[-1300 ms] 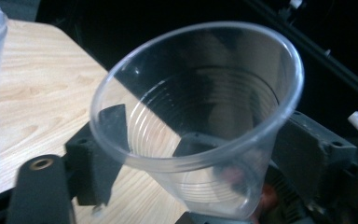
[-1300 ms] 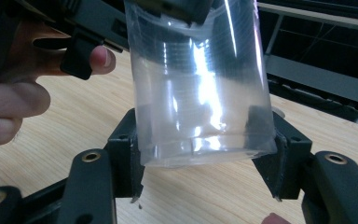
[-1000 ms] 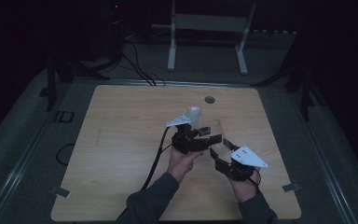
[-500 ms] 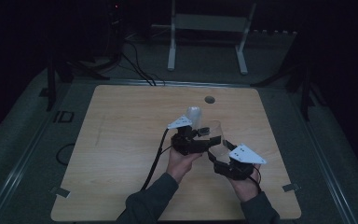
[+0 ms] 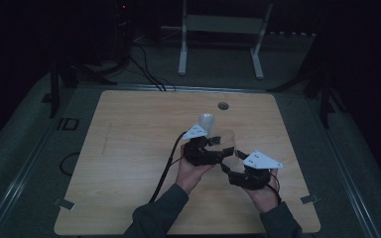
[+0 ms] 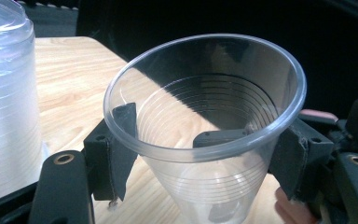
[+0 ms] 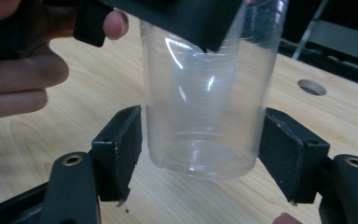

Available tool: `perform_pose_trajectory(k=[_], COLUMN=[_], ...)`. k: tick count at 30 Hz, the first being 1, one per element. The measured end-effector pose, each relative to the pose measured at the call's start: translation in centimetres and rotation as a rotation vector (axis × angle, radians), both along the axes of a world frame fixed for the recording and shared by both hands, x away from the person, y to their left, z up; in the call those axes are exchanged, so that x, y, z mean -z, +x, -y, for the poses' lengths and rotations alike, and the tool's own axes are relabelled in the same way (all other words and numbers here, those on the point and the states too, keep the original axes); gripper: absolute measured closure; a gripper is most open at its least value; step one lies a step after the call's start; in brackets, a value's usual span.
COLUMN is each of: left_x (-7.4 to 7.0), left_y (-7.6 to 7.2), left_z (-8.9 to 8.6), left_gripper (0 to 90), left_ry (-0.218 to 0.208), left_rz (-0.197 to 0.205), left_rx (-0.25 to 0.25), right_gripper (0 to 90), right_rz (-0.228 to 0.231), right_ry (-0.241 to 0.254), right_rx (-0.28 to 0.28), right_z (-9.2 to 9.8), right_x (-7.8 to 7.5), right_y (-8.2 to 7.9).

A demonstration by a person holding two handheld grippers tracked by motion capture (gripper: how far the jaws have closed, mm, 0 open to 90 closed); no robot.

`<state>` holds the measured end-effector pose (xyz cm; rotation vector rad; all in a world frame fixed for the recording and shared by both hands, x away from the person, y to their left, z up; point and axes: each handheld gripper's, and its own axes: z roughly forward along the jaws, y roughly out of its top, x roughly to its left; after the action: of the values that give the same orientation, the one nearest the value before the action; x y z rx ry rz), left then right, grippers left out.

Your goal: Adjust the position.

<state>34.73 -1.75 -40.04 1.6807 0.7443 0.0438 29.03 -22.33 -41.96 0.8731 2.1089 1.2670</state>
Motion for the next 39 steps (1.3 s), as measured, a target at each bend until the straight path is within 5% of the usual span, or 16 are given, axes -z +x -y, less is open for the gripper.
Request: perform_pose_trajectory(k=[9, 13, 27, 39], left_x=[-0.2, -0.3, -0.4, -0.3], left_y=[-0.8, -1.2, -1.2, -1.2], left_z=[0.7, 1.1, 1.4, 1.6], left_gripper=[29.3, 27.9, 24.2, 25.5], left_ry=[0.132, 0.153, 0.047, -0.012], left_rz=[0.089, 0.119, 0.088, 0.068], left_rx=[-0.012, -0.014, -0.048, -0.058], right_gripper=[33.9, 37.8, 40.9, 40.9], right_rz=[-0.041, -0.052, -0.033, -0.03], right_ry=[-0.028, -0.026, 0.036, 0.037], right_rx=[-0.013, -0.008, 0.016, 0.002], right_z=[-0.4, -0.4, -0.1, -0.1], right_x=[0.4, 0.7, 1.0, 1.1], right_y=[0.5, 0.6, 0.4, 0.3])
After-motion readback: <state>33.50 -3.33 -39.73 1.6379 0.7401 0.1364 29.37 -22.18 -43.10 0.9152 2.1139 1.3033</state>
